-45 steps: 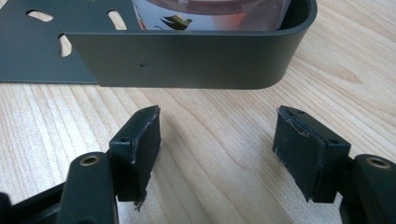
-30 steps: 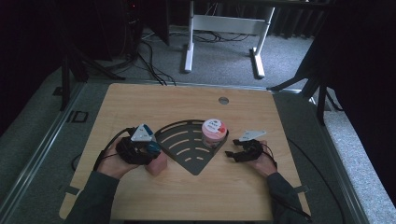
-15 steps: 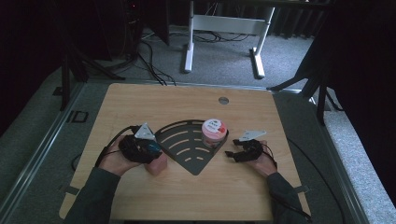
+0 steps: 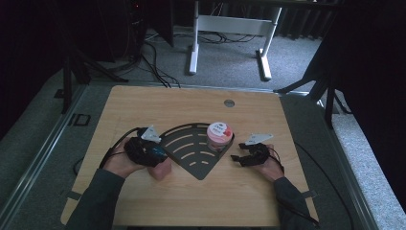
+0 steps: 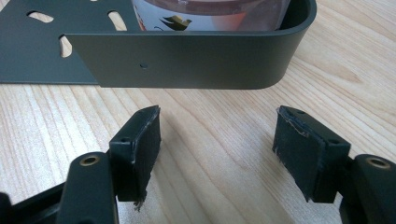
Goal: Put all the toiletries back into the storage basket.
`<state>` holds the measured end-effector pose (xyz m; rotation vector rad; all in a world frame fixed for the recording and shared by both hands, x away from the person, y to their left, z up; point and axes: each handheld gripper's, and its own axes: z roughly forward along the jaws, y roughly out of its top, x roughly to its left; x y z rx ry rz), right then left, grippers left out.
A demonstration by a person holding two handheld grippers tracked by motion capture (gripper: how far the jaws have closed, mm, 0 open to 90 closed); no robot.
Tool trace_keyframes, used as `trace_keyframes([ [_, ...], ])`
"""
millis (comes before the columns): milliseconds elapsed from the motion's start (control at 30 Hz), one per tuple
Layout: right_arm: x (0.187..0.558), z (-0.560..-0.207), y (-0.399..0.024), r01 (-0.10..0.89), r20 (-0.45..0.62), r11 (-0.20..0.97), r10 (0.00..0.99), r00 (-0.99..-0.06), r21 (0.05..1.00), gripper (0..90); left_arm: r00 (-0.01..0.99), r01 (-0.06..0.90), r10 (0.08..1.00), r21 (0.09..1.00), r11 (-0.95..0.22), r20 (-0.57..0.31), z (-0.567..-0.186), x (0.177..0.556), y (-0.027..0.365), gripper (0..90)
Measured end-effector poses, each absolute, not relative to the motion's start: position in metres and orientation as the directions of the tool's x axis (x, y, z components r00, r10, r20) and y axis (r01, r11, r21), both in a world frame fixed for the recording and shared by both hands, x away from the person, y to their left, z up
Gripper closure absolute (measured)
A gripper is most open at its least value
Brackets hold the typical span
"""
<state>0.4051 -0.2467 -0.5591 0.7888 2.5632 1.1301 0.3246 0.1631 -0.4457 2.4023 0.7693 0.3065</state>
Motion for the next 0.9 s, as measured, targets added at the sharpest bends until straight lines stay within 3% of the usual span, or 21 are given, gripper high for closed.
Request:
trace_keyframes([
  [900, 0.4057, -0.5591, -0.2473, 0.386, 0.013, 0.552, 0.561, -0.828, 0.739, 31.8, 0.794, 0.477, 0.608, 0.602, -0.641, 0.017, -0.4439, 0.3240, 0.1602, 52.0],
])
